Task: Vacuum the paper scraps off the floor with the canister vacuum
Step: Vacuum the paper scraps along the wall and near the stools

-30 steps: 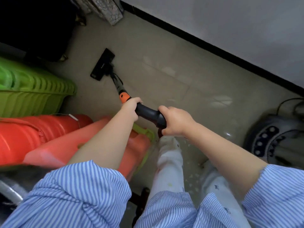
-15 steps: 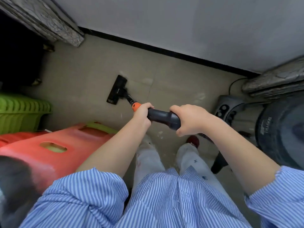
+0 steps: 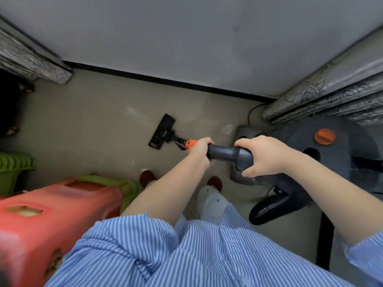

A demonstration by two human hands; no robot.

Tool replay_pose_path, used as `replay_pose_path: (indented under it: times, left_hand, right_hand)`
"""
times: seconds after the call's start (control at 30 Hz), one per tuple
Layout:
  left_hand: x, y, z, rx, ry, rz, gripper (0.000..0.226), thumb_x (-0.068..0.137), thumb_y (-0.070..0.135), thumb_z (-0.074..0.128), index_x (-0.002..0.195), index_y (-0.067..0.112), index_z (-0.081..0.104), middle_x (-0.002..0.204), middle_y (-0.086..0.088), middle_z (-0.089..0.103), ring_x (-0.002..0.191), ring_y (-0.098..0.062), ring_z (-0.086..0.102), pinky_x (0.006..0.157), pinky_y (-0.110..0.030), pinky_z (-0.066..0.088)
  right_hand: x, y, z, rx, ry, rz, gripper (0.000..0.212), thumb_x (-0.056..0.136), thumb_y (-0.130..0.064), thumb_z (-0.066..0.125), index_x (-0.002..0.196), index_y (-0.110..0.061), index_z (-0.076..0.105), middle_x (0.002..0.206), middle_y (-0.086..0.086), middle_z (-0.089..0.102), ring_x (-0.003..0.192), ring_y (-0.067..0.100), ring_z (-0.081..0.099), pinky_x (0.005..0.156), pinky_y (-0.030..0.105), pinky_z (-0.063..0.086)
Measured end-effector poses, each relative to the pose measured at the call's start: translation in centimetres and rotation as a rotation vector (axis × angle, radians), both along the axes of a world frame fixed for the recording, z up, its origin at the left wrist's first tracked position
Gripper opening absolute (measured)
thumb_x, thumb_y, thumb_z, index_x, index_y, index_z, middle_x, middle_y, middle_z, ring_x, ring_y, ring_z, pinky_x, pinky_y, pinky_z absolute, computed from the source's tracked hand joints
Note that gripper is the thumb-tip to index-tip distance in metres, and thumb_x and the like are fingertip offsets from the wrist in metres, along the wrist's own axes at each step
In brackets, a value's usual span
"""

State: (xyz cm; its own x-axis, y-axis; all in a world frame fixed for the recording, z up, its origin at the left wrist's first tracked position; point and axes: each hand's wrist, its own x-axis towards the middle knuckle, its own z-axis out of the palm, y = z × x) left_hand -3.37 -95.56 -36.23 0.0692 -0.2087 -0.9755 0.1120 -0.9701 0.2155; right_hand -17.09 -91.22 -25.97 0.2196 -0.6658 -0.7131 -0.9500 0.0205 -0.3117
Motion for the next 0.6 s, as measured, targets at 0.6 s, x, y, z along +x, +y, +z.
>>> replay_pose_path:
  times: [0.6]
  left_hand:
    - [20.8, -11.6, -7.5, -0.052, -0.148, 0.083, 0.011, 0.091, 0.008, 0.055, 0.101, 0.003, 0.051, 0.086, -0.011, 0.055, 0.074, -0.022, 0.055, 0.074, -0.035, 0.050]
  right_hand:
    - [19.6, -11.1, -11.2, -0.101, -0.170, 0.173, 0.049, 0.075, -0.031, 0.067, 0.113, -0.011, 0.044, 0.100, 0.010, 0.055, 0.089, 0.030, 0.055, 0.064, 0.031, 0.038]
